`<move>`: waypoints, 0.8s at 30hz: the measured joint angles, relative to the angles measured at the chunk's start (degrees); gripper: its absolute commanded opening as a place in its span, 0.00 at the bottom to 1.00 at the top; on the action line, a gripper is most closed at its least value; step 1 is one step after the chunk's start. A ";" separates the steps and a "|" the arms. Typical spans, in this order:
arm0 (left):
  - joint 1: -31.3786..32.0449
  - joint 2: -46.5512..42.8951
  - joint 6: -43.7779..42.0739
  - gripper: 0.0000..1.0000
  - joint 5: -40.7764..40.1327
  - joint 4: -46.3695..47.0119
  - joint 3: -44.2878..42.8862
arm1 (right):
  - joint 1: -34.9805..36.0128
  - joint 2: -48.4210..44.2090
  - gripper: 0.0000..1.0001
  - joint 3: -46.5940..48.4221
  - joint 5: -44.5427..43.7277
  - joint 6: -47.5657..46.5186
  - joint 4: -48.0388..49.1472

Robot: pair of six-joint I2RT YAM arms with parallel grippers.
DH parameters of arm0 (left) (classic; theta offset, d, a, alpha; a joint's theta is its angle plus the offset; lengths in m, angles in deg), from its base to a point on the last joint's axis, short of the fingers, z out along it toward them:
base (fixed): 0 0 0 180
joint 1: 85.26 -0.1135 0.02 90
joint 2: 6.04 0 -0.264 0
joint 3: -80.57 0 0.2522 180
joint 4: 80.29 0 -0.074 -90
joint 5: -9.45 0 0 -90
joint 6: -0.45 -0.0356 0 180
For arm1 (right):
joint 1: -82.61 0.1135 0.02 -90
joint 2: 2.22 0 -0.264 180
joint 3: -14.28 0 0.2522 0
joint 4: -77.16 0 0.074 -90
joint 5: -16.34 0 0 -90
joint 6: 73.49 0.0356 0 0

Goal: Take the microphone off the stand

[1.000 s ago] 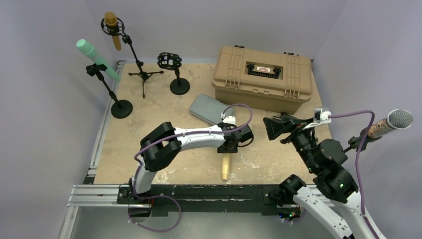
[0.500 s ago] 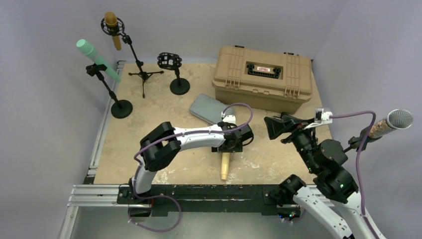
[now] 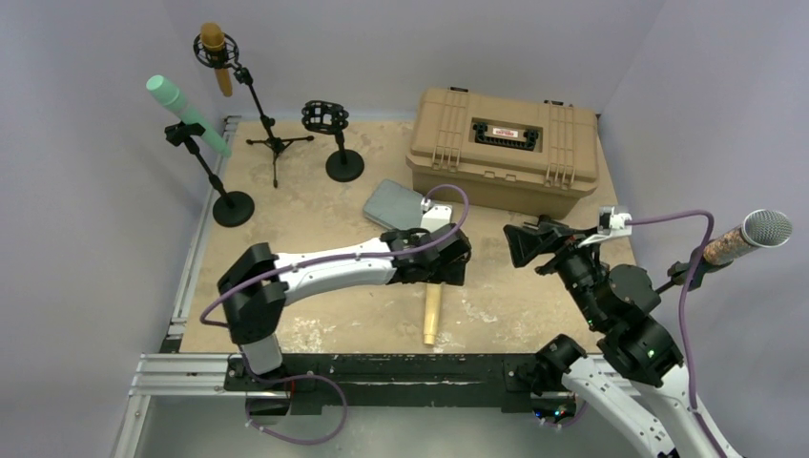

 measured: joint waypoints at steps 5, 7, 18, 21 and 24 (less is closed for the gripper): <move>-0.20 -10.49 -6.88 0.97 1.16 6.27 7.37 | 0.00 0.92 0.92 0.00 0.00 -0.02 0.15; -0.79 -14.60 -9.38 0.97 2.14 8.44 9.94 | 0.00 1.38 0.92 0.00 0.02 -0.02 0.17; -19.93 -32.04 -13.00 0.98 16.90 14.36 20.63 | 0.00 3.67 0.92 0.02 1.57 0.00 1.07; -24.24 -35.67 -12.52 0.99 20.61 15.26 21.07 | 0.00 4.68 0.92 0.02 1.84 0.04 1.07; -29.90 -38.91 -9.79 1.00 23.74 17.35 21.77 | 0.00 4.81 0.92 0.00 2.67 0.26 1.55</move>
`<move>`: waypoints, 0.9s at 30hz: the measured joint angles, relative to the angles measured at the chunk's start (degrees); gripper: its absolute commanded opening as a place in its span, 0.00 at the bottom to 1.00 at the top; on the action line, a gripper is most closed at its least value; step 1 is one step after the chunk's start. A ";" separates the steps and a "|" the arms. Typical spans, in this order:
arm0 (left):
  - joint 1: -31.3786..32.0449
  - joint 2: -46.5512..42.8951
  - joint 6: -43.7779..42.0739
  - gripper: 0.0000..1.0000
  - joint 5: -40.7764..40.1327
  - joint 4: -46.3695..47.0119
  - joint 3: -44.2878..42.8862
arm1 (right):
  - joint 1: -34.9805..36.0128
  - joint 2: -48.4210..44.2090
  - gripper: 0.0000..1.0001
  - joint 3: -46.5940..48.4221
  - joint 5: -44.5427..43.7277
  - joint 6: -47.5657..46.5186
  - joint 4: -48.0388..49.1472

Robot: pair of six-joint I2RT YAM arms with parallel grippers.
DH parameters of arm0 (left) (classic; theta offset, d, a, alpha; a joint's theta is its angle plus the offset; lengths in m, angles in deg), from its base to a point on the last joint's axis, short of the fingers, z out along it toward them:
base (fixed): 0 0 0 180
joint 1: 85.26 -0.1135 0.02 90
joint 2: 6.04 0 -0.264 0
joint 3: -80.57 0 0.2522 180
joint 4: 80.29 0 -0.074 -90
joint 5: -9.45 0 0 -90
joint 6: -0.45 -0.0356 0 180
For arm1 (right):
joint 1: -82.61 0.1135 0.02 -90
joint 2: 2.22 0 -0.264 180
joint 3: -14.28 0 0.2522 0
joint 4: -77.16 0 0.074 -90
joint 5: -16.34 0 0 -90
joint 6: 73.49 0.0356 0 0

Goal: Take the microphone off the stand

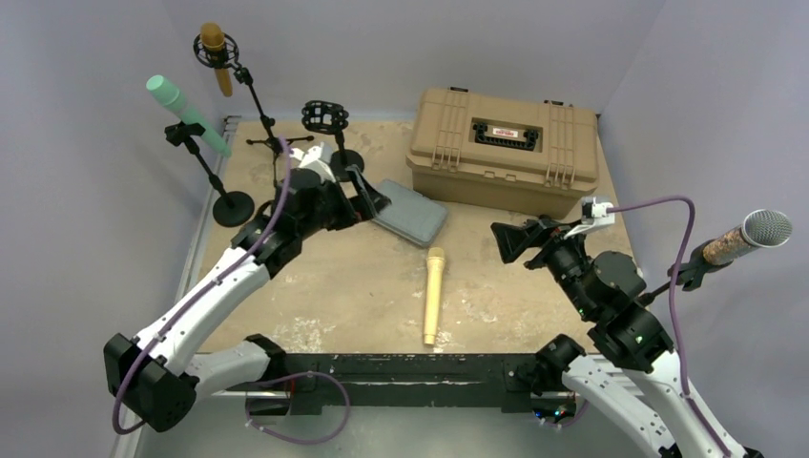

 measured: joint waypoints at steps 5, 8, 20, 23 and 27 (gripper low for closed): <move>-11.37 -1.88 10.36 0.99 7.26 10.93 4.85 | 0.00 0.28 0.92 0.00 0.85 0.42 1.18; -16.65 0.96 18.58 0.96 11.63 20.61 8.61 | 0.00 0.66 0.91 -0.02 1.33 0.61 1.53; -25.24 11.30 37.68 0.85 8.81 40.44 9.16 | 0.00 0.46 0.91 -0.04 1.84 0.68 1.64; -26.36 10.91 39.34 0.87 3.02 38.64 9.16 | 0.00 0.04 0.92 -0.04 1.66 0.66 1.57; -26.43 11.32 39.56 0.86 -3.80 38.27 8.63 | 0.00 -0.26 0.92 -0.02 1.42 0.66 1.57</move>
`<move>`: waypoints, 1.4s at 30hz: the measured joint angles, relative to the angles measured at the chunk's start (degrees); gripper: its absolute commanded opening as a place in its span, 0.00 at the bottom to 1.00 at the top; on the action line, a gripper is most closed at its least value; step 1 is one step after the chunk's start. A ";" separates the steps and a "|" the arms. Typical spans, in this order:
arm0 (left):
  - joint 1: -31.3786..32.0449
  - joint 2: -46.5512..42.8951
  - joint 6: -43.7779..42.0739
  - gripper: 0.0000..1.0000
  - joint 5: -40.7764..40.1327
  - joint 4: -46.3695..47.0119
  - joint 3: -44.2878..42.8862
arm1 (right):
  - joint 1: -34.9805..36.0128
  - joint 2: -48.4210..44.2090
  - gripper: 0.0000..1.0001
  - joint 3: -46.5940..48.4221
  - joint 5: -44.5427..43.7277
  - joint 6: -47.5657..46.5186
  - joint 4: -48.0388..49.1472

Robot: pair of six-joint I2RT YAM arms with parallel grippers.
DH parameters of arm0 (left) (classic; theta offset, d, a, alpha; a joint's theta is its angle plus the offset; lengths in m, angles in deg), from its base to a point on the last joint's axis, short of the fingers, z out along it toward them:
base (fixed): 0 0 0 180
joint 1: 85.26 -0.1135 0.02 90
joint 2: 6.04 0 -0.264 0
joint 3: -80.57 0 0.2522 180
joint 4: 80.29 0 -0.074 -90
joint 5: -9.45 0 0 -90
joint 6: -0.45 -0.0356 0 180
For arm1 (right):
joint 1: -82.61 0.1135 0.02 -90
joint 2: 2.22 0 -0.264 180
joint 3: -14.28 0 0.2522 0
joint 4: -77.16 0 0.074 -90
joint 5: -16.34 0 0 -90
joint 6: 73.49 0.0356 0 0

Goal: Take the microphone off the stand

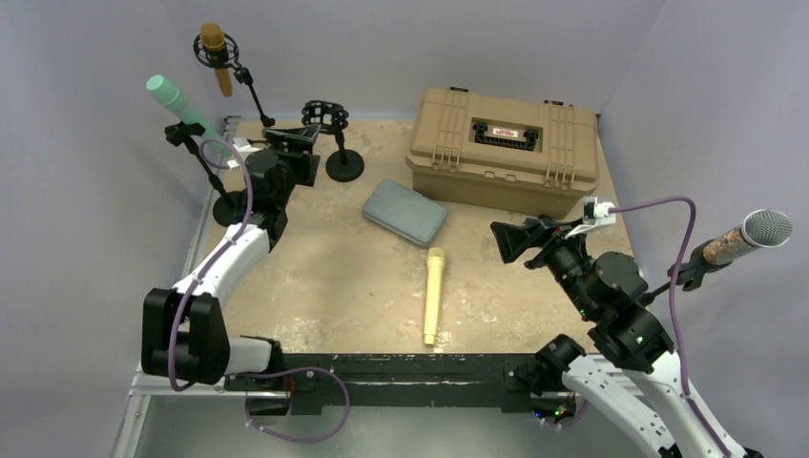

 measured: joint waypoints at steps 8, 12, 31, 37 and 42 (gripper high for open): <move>0.00 7.82 0.13 0.74 -5.07 4.02 -5.14 | 0.00 0.04 0.92 0.07 -0.02 0.00 -0.20; 0.00 10.75 1.49 0.60 -6.14 3.39 -7.54 | 0.00 0.00 0.92 0.28 -0.44 -0.02 -0.96; 0.00 14.86 5.40 0.20 -7.17 0.07 -11.63 | 0.00 -0.59 0.92 0.33 -1.05 0.00 -1.77; -0.09 14.86 4.98 0.08 -7.15 -3.10 -13.00 | 0.00 -0.55 0.92 0.33 -1.05 -0.02 -1.66; -0.26 14.64 3.85 0.00 -6.69 -4.63 -13.68 | 0.00 -0.52 0.92 0.33 -1.05 -0.02 -1.66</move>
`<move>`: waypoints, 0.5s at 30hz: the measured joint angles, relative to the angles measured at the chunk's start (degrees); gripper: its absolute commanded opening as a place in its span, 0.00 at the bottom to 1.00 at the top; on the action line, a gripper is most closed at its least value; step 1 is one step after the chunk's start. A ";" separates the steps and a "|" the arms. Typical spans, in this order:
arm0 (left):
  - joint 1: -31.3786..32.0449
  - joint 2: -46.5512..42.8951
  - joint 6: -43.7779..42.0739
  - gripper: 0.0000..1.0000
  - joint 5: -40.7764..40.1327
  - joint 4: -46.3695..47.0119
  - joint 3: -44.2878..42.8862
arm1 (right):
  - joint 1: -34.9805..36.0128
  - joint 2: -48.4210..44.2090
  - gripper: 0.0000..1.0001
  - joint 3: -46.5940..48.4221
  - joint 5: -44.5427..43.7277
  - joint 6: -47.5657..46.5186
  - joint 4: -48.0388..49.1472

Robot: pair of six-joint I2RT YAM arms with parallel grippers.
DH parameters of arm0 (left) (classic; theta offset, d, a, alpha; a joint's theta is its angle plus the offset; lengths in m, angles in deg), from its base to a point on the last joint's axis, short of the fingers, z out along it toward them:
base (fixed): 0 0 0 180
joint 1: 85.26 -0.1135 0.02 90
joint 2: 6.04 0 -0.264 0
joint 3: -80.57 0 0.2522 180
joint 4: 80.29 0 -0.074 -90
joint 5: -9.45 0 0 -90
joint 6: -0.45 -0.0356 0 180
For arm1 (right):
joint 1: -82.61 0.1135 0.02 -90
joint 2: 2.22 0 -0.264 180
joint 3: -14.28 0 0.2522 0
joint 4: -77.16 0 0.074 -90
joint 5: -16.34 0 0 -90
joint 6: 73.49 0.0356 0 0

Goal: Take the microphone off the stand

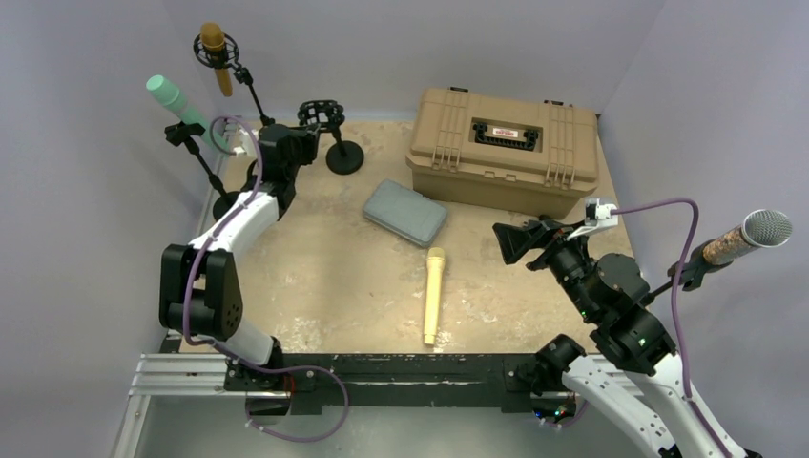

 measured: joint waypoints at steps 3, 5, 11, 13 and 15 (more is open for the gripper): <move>-0.07 -1.57 -2.38 0.00 0.31 -2.60 -0.09 | 0.00 0.00 0.92 -0.02 0.00 0.00 0.00; -0.09 -3.45 -4.66 0.00 0.57 -5.38 -0.07 | 0.00 0.00 0.92 -0.02 0.00 0.02 0.02; -0.09 -12.81 -12.22 0.00 0.90 -14.40 -0.07 | 0.00 0.00 0.92 -0.44 0.09 0.02 0.50; -0.09 -16.96 -15.08 0.00 0.90 -17.77 -0.07 | 0.00 0.00 0.92 -0.85 0.15 0.04 0.85; -0.11 -20.85 -17.92 0.00 1.11 -20.81 -0.07 | 0.00 0.09 0.92 -1.29 0.20 0.04 1.05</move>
